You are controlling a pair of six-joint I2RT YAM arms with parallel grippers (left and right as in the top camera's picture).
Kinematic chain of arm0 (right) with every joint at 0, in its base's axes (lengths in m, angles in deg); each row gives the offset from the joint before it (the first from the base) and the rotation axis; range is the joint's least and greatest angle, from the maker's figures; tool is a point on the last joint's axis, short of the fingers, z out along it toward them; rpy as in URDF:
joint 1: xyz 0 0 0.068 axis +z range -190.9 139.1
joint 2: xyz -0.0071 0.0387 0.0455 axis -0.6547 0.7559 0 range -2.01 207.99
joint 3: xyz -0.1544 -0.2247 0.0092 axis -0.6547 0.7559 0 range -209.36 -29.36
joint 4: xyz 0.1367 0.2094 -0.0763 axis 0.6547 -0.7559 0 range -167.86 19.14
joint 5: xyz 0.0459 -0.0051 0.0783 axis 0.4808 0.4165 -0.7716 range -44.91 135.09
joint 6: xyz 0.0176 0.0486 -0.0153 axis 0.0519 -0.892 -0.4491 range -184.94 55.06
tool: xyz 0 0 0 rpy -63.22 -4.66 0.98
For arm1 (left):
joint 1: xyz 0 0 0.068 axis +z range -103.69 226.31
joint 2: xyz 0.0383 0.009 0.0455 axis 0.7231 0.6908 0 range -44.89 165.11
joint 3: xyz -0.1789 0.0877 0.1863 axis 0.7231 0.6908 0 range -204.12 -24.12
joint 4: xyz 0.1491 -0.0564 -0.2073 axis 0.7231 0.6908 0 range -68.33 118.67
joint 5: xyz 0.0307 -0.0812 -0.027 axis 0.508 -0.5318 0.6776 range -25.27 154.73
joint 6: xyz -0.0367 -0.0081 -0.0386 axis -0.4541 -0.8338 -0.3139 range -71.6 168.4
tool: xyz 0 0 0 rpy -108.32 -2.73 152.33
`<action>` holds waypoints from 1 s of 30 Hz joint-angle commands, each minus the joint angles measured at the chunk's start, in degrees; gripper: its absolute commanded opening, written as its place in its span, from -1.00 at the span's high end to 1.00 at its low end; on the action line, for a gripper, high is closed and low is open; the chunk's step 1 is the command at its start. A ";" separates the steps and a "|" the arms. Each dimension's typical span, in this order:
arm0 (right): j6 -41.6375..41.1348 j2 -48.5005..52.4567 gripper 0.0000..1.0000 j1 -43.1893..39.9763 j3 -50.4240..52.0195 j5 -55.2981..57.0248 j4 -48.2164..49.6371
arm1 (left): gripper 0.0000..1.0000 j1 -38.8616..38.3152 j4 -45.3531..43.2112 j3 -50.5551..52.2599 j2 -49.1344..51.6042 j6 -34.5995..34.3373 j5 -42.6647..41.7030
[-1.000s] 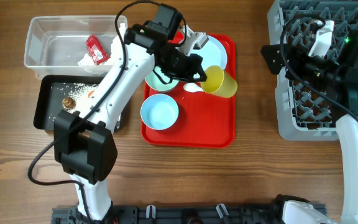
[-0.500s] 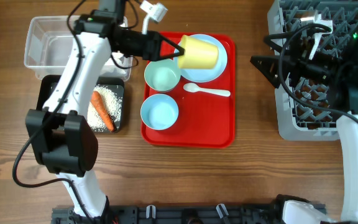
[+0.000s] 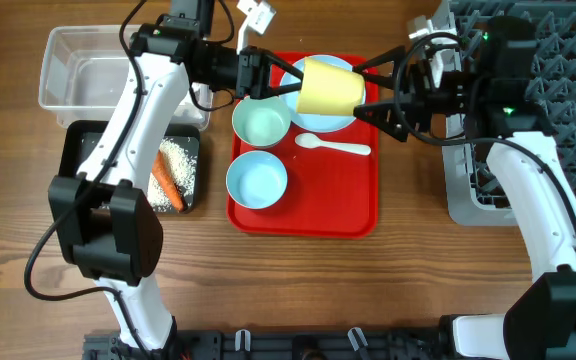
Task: Sort waste into correct bins and load items into the dishwasher rack
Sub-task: 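Reach the right gripper to the held yellow cup and grasp it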
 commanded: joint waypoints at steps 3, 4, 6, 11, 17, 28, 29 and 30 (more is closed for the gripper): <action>-5.86 0.44 -0.99 1.92 -0.55 2.86 5.31 | 0.92 -0.26 -0.35 -0.59 -0.63 1.38 -2.05; -6.54 0.44 -0.99 2.27 -0.55 2.84 6.19 | 0.92 -0.44 -0.35 -0.59 -0.63 1.38 -2.05; -7.19 0.44 -0.98 3.10 -0.55 3.30 6.78 | 0.92 -0.76 -0.50 -0.59 -0.63 1.40 -1.92; -7.08 0.44 -0.96 4.44 -0.55 3.74 6.69 | 0.92 -0.90 -1.46 -0.59 -0.63 1.38 -1.97; -6.97 0.46 -0.95 4.59 -0.55 4.15 6.69 | 0.92 -0.90 -1.86 -0.59 -0.63 1.38 -2.16; -7.10 3.52 -0.55 4.59 -0.52 3.89 6.49 | 0.92 -0.90 -2.71 -0.59 -0.63 1.38 -2.40; -7.15 3.67 -0.51 4.59 -0.52 3.69 6.49 | 0.92 -0.90 -2.71 -0.59 -0.63 1.38 -2.40; -7.10 3.87 -0.50 4.59 -0.52 3.39 6.54 | 0.92 -0.90 -2.71 -0.59 -0.63 1.38 -2.40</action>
